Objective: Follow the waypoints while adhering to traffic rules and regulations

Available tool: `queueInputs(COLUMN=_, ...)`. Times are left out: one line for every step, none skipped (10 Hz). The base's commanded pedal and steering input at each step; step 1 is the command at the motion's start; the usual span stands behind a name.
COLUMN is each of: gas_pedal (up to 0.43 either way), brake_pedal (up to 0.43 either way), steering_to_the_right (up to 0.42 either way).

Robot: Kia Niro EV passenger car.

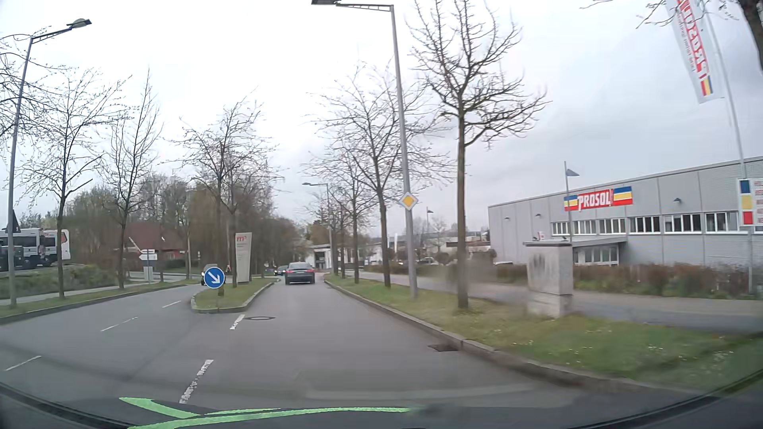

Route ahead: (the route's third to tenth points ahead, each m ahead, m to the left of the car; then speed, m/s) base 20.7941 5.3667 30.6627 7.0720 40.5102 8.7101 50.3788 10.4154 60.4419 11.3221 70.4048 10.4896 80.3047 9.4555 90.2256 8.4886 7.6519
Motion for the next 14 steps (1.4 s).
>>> queueInputs(gas_pedal=0.28, brake_pedal=0.0, steering_to_the_right=-0.16)
queueInputs(gas_pedal=0.28, brake_pedal=0.0, steering_to_the_right=-0.11)
queueInputs(gas_pedal=0.28, brake_pedal=0.0, steering_to_the_right=-0.078)
queueInputs(gas_pedal=0.28, brake_pedal=0.0, steering_to_the_right=-0.061)
queueInputs(gas_pedal=0.28, brake_pedal=0.0, steering_to_the_right=-0.06)
queueInputs(gas_pedal=0.287, brake_pedal=0.0, steering_to_the_right=-0.06)
queueInputs(gas_pedal=0.287, brake_pedal=0.0, steering_to_the_right=-0.056)
queueInputs(gas_pedal=0.287, brake_pedal=0.0, steering_to_the_right=-0.051)
queueInputs(gas_pedal=0.287, brake_pedal=0.0, steering_to_the_right=-0.043)
queueInputs(gas_pedal=0.299, brake_pedal=0.0, steering_to_the_right=-0.035)
queueInputs(gas_pedal=0.299, brake_pedal=0.0, steering_to_the_right=-0.033)
queueInputs(gas_pedal=0.299, brake_pedal=0.0, steering_to_the_right=-0.028)
queueInputs(gas_pedal=0.299, brake_pedal=0.0, steering_to_the_right=-0.019)
queueInputs(gas_pedal=0.299, brake_pedal=0.0, steering_to_the_right=-0.014)
